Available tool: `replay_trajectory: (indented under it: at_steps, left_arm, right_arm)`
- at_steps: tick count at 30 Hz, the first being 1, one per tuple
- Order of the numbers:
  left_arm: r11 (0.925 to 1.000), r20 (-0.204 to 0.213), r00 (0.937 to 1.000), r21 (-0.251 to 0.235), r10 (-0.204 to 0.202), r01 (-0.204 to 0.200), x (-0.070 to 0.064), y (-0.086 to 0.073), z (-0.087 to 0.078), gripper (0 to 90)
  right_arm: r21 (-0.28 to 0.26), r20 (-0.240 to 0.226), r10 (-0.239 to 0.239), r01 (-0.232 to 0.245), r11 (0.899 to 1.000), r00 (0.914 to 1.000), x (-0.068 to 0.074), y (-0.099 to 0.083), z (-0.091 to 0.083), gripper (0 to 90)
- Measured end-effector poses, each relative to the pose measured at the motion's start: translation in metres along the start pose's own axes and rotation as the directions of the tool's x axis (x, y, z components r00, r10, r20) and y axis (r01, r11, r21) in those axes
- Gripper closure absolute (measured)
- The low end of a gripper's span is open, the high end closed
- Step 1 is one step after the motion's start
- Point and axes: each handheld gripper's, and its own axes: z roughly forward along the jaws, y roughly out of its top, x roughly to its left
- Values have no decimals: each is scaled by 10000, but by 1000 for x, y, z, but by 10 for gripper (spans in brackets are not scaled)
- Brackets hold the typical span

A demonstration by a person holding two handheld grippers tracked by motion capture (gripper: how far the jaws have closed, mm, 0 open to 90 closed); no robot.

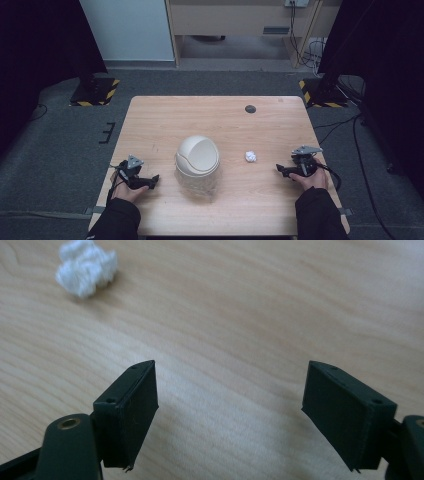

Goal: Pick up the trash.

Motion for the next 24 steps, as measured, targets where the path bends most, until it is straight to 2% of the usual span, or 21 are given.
replay_trajectory:
  at_steps: [1,2,3,4,5,6,8,13,14,16,17,24]
  left_arm:
    - [10000,0,10000,0,0,0,0,0,0,0]
    - [10000,-32,10000,-8,-47,47,-1,0,0,0]
    - [10000,-13,10000,-19,-28,28,-1,0,1,0]
    - [10000,-13,10000,-19,-28,28,-1,0,1,0]
    - [10000,15,10000,-2,16,-16,-2,1,1,0]
    - [10000,15,10000,-2,16,-16,-2,1,1,0]
    - [10000,22,10000,-16,-8,9,-3,1,1,0]
    - [10000,-14,10000,4,-26,26,-4,1,1,0]
    - [10000,-25,10000,-8,-36,36,-5,1,1,0]
    - [10000,45,10000,-10,5,-5,-6,1,1,0]
    - [10000,60,10000,4,67,-68,-6,1,1,0]
    - [10000,54,10000,-11,63,-62,-6,1,1,0]
  right_arm:
    - [0,0,0,0,10000,10000,0,0,0,223]
    - [-151,39,20,-19,9999,10000,0,1,-1,223]
    - [-536,67,102,-98,9985,9999,0,4,-5,223]
    - [-536,67,102,-98,9985,9999,0,4,-5,223]
    - [-904,-22,224,-225,9956,9997,-2,5,-9,222]
    - [-904,-22,224,-225,9956,9997,-2,5,-9,222]
    - [-1280,-118,482,-493,9905,9988,-3,7,-13,219]
    - [-1752,-192,641,-664,9823,9978,-4,13,-20,215]
    - [-2028,-277,688,-730,9765,9972,-3,16,-24,215]
    - [-2131,-299,691,-739,9742,9972,-3,17,-25,214]
    - [-2300,-361,745,-809,9698,9966,-2,19,-27,213]
    - [-2722,-471,566,-673,9599,9973,5,28,-33,203]
